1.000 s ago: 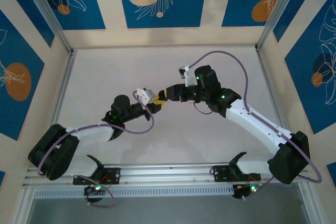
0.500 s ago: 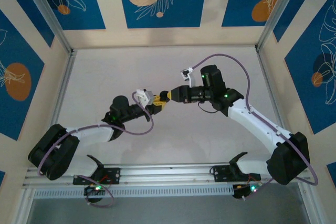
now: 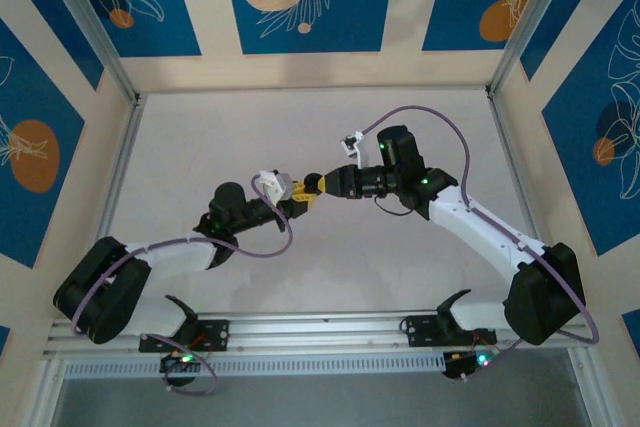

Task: Insert wireless bluetooth earbuds into charging case

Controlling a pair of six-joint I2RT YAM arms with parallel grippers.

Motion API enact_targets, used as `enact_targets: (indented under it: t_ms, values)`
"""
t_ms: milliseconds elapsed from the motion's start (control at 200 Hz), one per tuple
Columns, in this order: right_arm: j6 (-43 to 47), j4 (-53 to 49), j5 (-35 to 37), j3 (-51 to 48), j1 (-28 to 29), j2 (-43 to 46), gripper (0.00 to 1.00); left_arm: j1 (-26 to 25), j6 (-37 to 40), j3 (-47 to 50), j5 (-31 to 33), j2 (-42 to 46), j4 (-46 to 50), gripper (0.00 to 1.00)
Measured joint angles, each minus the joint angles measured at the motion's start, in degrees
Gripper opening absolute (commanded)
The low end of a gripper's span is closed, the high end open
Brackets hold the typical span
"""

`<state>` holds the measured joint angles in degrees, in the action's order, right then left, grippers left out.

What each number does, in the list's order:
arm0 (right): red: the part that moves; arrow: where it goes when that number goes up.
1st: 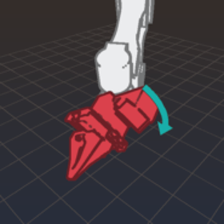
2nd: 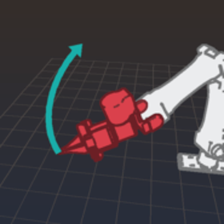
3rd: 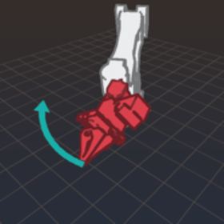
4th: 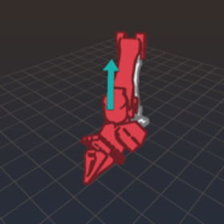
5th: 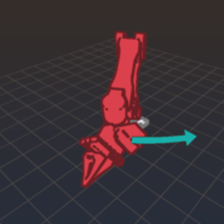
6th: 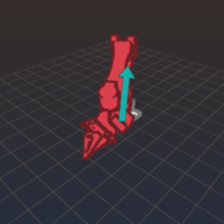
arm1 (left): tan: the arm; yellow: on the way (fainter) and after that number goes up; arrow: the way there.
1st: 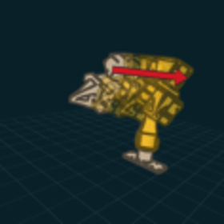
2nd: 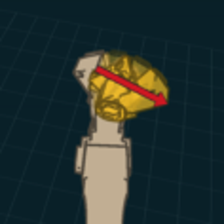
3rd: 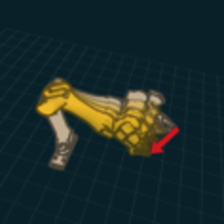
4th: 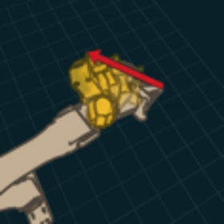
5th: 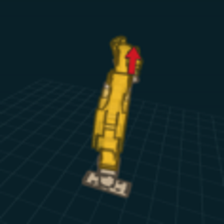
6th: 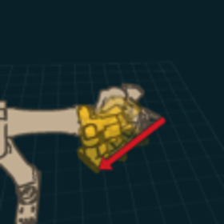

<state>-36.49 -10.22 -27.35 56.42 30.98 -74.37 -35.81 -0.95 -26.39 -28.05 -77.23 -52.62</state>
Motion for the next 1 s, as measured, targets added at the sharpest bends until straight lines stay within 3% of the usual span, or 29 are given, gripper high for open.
enact_targets:
  t_ms: [1000]
  values:
    - [-1.3,4.7,-2.9,0.0,1.7,-2.4,0.17,0.0,0.0,0.0,0.7,1.2,2.9,0.15]
